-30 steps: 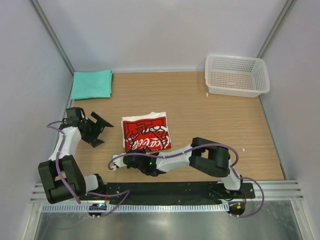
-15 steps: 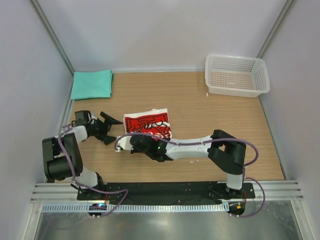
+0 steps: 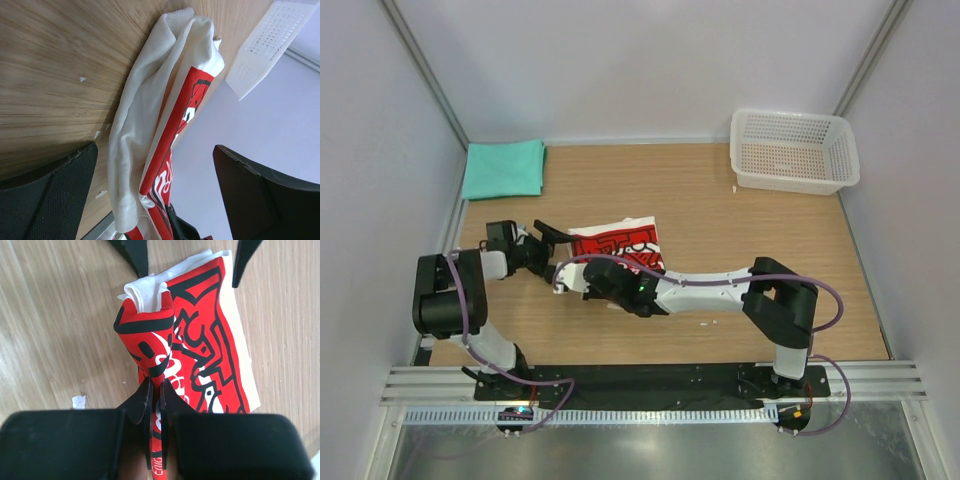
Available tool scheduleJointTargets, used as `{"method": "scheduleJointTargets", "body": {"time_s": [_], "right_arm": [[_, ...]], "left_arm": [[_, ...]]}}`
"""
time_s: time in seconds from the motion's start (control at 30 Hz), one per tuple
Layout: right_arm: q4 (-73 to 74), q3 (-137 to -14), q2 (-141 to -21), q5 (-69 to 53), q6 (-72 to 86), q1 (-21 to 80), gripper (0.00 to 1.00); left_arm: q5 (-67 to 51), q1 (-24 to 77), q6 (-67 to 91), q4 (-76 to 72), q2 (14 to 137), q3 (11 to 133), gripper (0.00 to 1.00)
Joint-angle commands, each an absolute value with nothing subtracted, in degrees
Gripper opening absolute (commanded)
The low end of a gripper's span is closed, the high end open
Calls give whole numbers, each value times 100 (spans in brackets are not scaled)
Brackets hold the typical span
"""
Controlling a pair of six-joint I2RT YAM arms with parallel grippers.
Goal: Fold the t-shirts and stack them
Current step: Neatly place the folded tshirt to the corner
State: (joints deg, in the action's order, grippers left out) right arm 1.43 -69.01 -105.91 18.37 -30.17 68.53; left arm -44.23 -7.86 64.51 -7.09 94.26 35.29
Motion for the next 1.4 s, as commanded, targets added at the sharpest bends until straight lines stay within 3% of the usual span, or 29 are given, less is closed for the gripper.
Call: {"method": "scheduleJointTargets", "body": {"time_s": [0.0,0.37,0.5,0.8,0.9,0.93,0.97,1.0,1.03,1.1,1.13,1.17,1.23,1.37], "right_arm": [[-114,-7181,-10116,1828,-2883,6768,1],[-202,-7198,-9976,1688,-2760,6609,1],[-185,-7163,-9949,1609,-2698,6609,1],[-316,-7154,-9923,1538,-2593,6609,1],[-378,-7154,-9897,1486,-2505,6592,2],[-413,-7146,-9888,1468,-2470,6583,2],[-413,-7137,-9879,1433,-2400,6574,3],[-387,-7154,-9879,1441,-2339,6574,5],[-291,-7180,-9827,1459,-2233,6574,18],[-229,-7120,-9687,1659,-1944,6566,40],[-246,-6928,-9433,1887,-1829,6565,57],[-255,-6795,-9239,2064,-1715,6548,64],[-55,-6401,-8618,2469,-1215,6417,76],[658,-5767,-7484,2917,-572,6240,80]], "left_arm": [[-4325,-694,6530,-740,9598,3595,100],[-4061,-554,6504,-554,9984,3761,100],[-3982,-554,6425,-580,10405,4156,92],[-3981,-475,6398,-545,10933,4851,61],[-3955,-422,6293,-545,11039,5026,46],[-3981,-422,6258,-554,11065,5080,32],[-3990,-413,6223,-649,11083,5124,27],[-3990,-387,6136,-642,11092,5263,17],[-3990,-387,5943,-650,11109,5352,1],[-3938,-378,5653,-537,11075,5658,0],[-3938,-369,5512,-519,11039,5756,0],[-3998,-352,5145,-440,10978,5879,0],[-3885,-317,4652,-28,10873,6379,0],[-3675,-316,3712,527,10591,6969,0]]}}
